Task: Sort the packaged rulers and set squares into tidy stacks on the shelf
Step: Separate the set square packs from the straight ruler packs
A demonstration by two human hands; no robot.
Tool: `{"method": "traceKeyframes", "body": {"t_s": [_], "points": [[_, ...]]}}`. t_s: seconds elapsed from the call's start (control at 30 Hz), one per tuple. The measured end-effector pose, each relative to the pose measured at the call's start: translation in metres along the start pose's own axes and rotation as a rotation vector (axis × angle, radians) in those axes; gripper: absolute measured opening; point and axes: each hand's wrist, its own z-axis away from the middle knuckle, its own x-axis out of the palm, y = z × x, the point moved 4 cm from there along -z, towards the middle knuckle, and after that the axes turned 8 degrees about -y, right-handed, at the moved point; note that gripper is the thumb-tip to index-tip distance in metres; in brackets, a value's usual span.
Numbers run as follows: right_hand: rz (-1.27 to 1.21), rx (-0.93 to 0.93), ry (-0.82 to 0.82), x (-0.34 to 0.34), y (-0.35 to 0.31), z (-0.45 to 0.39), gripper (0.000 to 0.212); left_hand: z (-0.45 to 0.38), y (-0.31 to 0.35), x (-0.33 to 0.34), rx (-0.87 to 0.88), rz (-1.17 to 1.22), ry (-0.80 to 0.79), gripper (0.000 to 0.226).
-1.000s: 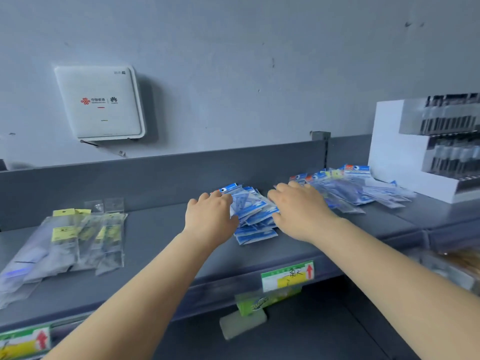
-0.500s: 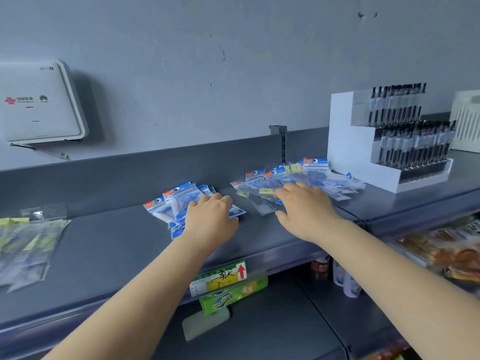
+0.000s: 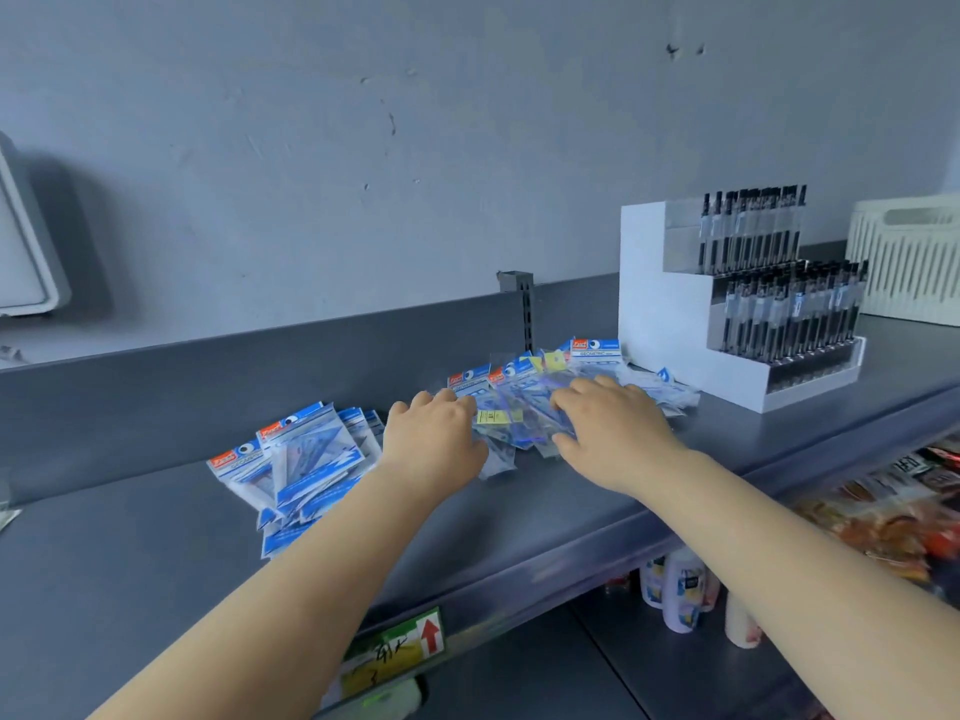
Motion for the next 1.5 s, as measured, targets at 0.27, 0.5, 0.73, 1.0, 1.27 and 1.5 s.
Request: {"method": "traceKeyframes", "body": {"t_s": [0.27, 0.5, 0.73, 1.0, 1.27, 1.5], "points": [[-0.124, 0.157, 0.007, 0.015, 0.050, -0.028, 0.026, -0.056, 0.029, 0.001, 0.109, -0.014, -0.032, 0.037], [-0.321, 0.263, -0.035, 0.035, 0.110, -0.047, 0.028, -0.095, 0.066, 0.010, 0.159, 0.000, -0.090, 0.040], [-0.425, 0.213, -0.120, 0.049, 0.151, -0.080, 0.040, -0.125, 0.085, 0.031, 0.077, 0.037, -0.210, 0.042], [-0.439, 0.145, -0.284, 0.069, 0.172, -0.109, 0.053, -0.147, 0.098, 0.047, -0.068, 0.069, -0.263, 0.044], [-0.601, 0.214, -0.213, 0.075, 0.179, -0.119, 0.024, -0.165, 0.106, 0.060, -0.239, 0.256, -0.250, 0.080], [-0.553, 0.266, -0.051, 0.068, 0.195, -0.118, 0.024, -0.170, 0.107, 0.057, -0.329, 0.573, -0.218, 0.077]]}}
